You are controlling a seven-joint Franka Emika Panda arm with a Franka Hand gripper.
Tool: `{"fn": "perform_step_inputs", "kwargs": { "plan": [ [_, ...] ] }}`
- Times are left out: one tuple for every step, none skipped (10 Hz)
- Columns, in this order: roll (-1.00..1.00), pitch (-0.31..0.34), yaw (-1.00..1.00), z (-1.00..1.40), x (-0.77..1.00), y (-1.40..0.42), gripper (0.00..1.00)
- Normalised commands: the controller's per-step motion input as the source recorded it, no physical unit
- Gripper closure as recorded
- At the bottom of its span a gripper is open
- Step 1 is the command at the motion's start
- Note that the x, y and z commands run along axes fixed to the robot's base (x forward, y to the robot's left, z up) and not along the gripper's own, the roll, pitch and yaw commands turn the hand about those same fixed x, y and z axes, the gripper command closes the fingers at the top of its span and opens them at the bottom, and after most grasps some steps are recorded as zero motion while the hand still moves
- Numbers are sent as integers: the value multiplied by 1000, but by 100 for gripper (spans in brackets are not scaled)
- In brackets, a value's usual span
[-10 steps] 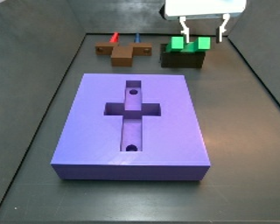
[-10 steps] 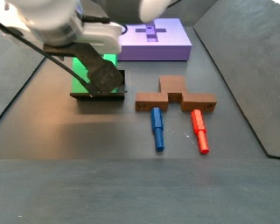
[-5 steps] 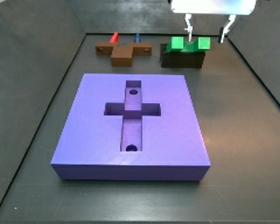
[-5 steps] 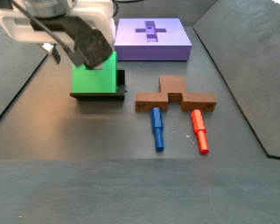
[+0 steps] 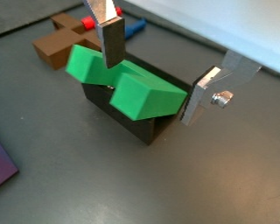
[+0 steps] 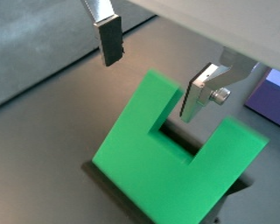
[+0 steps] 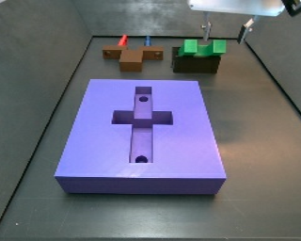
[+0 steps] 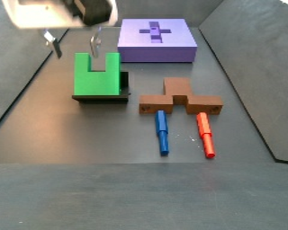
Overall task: Pick up the green object. Move up. Place the green object on the fixture. Regrasp the green object. Move to above the board. Insert the green object.
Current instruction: Regrasp the green object.
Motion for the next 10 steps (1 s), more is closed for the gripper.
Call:
{"fn": "perform_step_inputs", "kwargs": {
  "plan": [
    [1000,-49,94,0,0,-146,0],
    [1000,-20,86,3,0,-77,0],
    [1000,-11,129,9,0,-63,0],
    [1000,0,163,0,0,-83,0],
    [1000,0,189,9,0,-120,0],
    [1000,-9,220,0,0,-203,0],
    [1000,-29,271,0,0,-189,0],
    [1000,-9,249,0,0,-149,0],
    [1000,0,186,0,91,-114,0],
    [1000,0,191,0,94,-74,0]
  ]
}}
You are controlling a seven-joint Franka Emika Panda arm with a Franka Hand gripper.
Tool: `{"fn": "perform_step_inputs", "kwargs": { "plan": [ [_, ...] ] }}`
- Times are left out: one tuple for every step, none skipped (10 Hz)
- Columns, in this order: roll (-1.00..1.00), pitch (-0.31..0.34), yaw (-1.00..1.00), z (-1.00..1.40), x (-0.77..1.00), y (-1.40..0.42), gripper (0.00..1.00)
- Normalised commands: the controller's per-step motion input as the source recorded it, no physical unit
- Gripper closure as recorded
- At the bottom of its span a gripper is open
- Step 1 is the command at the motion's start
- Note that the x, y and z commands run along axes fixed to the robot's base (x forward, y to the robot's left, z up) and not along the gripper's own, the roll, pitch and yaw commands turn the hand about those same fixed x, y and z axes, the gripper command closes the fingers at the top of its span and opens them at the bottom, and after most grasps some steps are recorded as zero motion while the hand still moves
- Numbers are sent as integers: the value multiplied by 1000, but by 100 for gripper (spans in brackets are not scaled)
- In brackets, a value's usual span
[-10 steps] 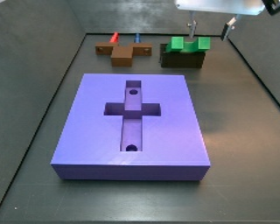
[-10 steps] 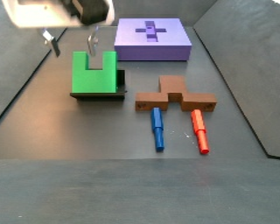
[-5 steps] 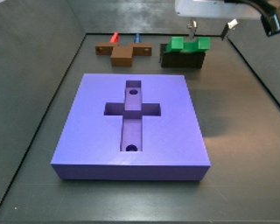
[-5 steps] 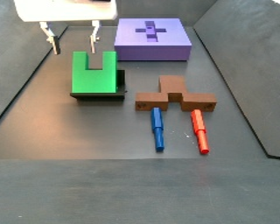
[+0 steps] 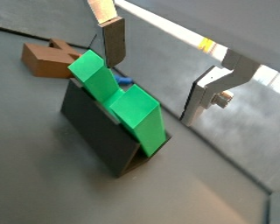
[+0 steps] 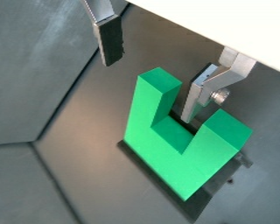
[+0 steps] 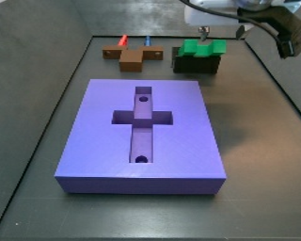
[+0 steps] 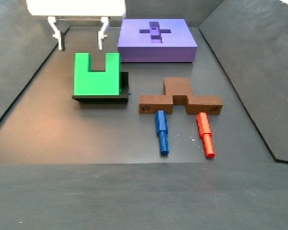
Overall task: Pick up the green object. Move up. Place the green object on the fixture. Regrasp the green object. Move to above the board. Insert the green object.
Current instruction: Regrasp the green object.
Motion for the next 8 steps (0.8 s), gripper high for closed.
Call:
{"fn": "perform_step_inputs", "kwargs": {
  "plan": [
    [1000,0,134,0,271,0,0],
    [1000,111,0,-134,517,0,0],
    [737,183,17,-434,503,0,0],
    [480,197,63,-457,454,0,0],
    [209,134,43,-431,311,-3,0],
    [174,97,26,-357,251,0,0],
    [6,143,6,-183,406,0,0],
    [0,89,11,-140,309,0,0]
  ]
}}
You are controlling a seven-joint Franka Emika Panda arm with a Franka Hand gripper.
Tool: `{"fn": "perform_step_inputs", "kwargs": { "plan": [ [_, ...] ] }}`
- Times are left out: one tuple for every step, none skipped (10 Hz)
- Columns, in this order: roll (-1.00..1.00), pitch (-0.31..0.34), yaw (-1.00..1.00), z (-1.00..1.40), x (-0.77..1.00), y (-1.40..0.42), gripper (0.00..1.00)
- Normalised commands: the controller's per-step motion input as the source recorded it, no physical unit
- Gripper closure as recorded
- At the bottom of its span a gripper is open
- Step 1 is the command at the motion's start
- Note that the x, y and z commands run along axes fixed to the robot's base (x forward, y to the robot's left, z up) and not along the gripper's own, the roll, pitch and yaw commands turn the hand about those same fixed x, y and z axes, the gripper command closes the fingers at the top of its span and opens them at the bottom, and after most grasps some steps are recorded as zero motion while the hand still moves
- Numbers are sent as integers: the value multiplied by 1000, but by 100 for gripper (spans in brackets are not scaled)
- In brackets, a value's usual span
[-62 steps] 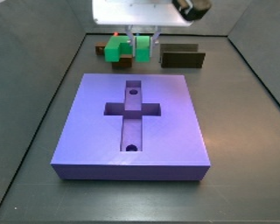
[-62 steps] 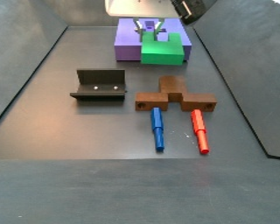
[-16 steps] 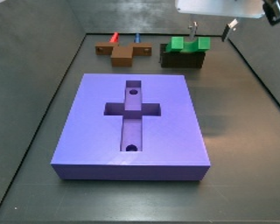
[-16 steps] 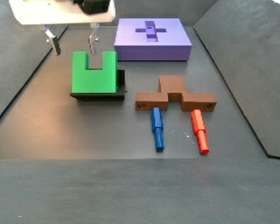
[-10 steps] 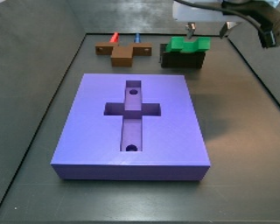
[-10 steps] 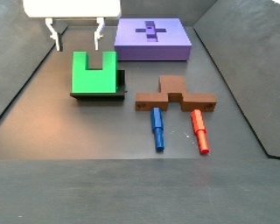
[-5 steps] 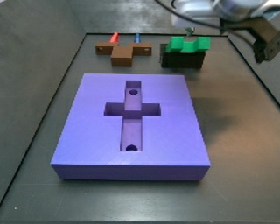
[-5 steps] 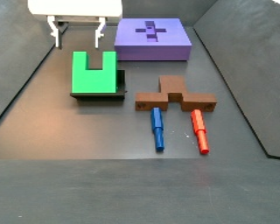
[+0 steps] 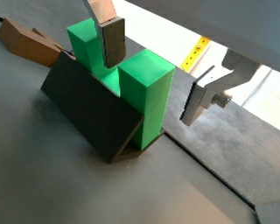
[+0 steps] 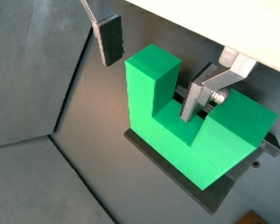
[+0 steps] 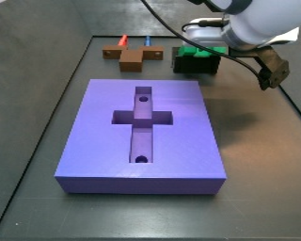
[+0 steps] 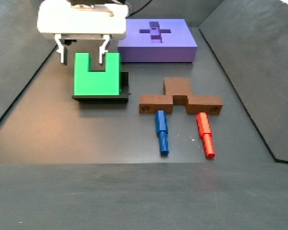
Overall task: Pick up the green object. Move up. Place the green object on the fixture. Regrasp the green object. Move to above the board. Insert the green object.
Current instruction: Regrasp the green object.
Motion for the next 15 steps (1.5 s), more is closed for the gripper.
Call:
{"fn": "perform_step_inputs", "kwargs": {
  "plan": [
    [0,46,0,-26,189,0,0],
    [0,0,0,0,0,0,0],
    [0,0,0,0,0,0,100],
    [0,0,0,0,0,0,100],
    [0,0,0,0,0,0,100],
    [0,0,0,0,0,0,100],
    [0,0,0,0,0,0,100],
    [0,0,0,0,0,0,100],
    [0,0,0,0,0,0,100],
    [0,0,0,0,0,0,100],
    [0,0,0,0,0,0,100],
    [0,0,0,0,0,0,100],
    [0,0,0,0,0,0,100],
    [0,0,0,0,0,0,100],
    [0,0,0,0,0,0,100]
  ]
}}
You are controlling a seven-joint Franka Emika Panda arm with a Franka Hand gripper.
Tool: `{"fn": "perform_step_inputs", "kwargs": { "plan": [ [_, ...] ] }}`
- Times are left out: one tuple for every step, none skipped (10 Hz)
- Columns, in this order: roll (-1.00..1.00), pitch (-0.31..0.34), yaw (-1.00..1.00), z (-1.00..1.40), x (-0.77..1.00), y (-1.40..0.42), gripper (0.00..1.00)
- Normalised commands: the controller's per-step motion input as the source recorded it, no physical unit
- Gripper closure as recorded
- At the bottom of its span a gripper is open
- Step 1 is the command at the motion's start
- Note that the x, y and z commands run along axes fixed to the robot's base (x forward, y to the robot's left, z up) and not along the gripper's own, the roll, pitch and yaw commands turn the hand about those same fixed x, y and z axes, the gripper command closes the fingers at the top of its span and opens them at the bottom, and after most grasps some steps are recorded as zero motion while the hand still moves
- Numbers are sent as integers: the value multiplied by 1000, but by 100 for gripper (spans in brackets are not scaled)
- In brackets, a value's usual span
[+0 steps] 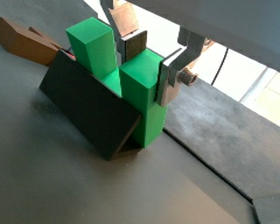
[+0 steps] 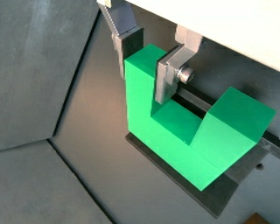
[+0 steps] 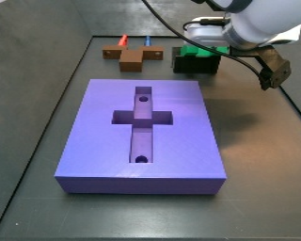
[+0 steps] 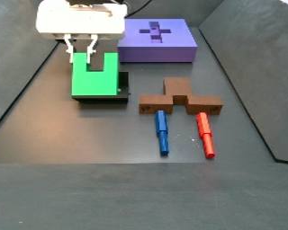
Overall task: Pick up the green object. Move up. Place the green object on the fixture. Regrasp the green object. Move to above the board. Insert the green object.
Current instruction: Regrasp the green object, then move to above the board.
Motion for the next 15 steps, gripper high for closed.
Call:
{"fn": "perform_step_inputs", "kwargs": {
  "plan": [
    [0,0,0,0,0,0,100],
    [0,0,0,0,0,0,100],
    [0,0,0,0,0,0,100],
    [0,0,0,1400,0,0,100],
    [1,4,-9,1400,-1,-14,100],
    [-64,10,-14,1400,-41,0,100],
    [-50,10,-14,1400,-38,7,100],
    [-21,47,-12,1400,-29,-17,100],
    [-14,51,-9,1400,-23,-20,100],
    [-16,58,2,995,-6,-7,100],
    [-1,70,14,633,9,-14,100],
    [-5,83,24,323,31,-16,100],
    [-9,92,30,241,34,-9,100],
    [-1000,112,-36,297,-1380,-1400,100],
    [-1000,98,-31,291,-1400,-1399,100]
  ]
}}
